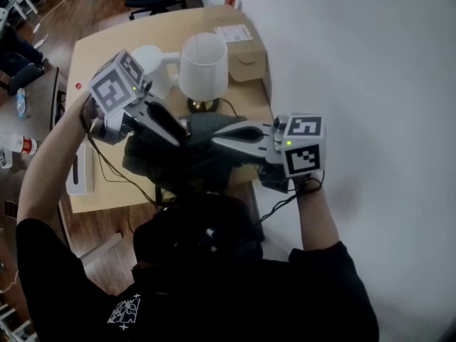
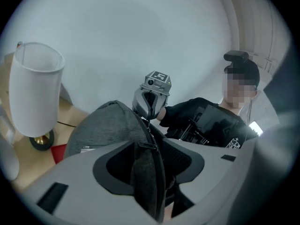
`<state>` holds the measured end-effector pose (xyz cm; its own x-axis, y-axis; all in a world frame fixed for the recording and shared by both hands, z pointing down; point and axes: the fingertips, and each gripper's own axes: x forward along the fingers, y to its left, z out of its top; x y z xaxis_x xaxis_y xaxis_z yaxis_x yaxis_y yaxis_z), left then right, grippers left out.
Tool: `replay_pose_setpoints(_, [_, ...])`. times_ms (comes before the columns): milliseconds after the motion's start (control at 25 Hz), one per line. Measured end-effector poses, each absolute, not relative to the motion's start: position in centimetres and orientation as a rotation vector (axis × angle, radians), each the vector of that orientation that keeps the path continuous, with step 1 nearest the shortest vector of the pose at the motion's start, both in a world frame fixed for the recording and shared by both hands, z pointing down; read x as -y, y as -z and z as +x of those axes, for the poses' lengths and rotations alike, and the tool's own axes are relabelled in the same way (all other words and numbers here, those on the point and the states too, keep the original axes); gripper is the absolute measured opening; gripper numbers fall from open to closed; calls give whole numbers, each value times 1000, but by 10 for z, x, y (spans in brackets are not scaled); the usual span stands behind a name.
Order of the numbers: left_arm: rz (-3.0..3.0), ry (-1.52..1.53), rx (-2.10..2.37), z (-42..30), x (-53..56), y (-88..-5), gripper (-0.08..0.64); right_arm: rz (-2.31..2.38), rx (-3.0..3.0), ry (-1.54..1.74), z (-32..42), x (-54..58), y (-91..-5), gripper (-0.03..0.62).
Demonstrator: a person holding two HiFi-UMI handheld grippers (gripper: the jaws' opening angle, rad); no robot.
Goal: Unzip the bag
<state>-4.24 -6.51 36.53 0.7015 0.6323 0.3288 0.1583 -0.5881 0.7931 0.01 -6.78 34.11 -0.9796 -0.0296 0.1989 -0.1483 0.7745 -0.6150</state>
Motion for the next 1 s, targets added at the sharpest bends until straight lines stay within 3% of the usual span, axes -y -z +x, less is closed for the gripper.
replay_pose_setpoints(240, [2014, -786, -672, -35, 62, -372, 181, 131, 2790, -998, 1, 67, -342, 9])
replay_pose_setpoints(320, [2048, -767, -671, -33, 66, -371, 74, 132, 2789, -1001, 1, 67, -343, 9])
replay_pose_setpoints(480, [2274, -685, -747, -41, 63, -343, 14, 136, 2791, -997, 1, 68, -342, 9])
replay_pose_setpoints(800, [2667, -765, -926, -63, 48, -346, 15, 144, 2784, -991, 1, 68, -344, 9])
replay_pose_setpoints(1000, [2967, -1213, -697, -68, 51, -361, 12, 167, 2772, -997, 3, 66, -346, 9])
